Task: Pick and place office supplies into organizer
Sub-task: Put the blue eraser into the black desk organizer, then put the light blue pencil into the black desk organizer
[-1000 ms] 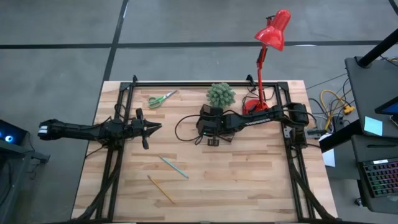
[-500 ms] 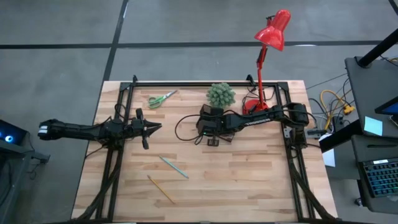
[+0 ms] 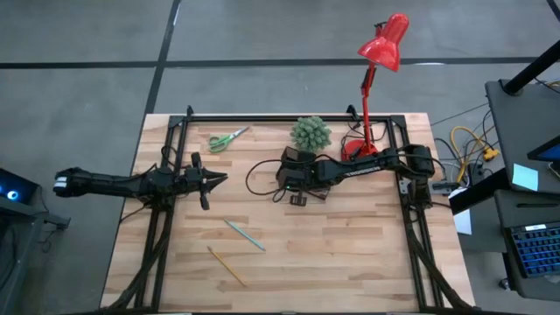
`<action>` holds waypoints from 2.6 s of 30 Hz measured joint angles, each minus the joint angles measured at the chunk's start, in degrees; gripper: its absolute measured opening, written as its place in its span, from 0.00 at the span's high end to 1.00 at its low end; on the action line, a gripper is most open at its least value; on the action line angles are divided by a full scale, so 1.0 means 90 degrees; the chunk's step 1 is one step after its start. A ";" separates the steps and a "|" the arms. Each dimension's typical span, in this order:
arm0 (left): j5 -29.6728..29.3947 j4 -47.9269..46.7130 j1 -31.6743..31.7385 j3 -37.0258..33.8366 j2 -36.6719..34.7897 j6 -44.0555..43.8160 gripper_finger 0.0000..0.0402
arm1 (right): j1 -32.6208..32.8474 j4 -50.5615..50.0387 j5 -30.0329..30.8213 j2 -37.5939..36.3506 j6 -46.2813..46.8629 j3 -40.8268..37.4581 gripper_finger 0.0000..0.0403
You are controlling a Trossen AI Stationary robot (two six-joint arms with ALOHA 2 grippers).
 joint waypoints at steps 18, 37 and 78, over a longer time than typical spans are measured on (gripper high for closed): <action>0.0000 0.0005 0.0002 0.0000 0.0000 0.0001 0.93 | -0.0217 0.0075 -0.0502 -0.0022 0.1685 0.0168 0.83; -0.0001 0.0004 0.0002 0.0000 -0.0005 0.0001 0.93 | -0.0401 0.0114 -0.0906 -0.0022 0.1809 0.0026 0.83; 0.0000 0.0005 0.0000 0.0000 -0.0005 -0.0002 0.93 | -0.0454 0.0225 -0.0711 -0.0041 0.1202 0.0180 0.62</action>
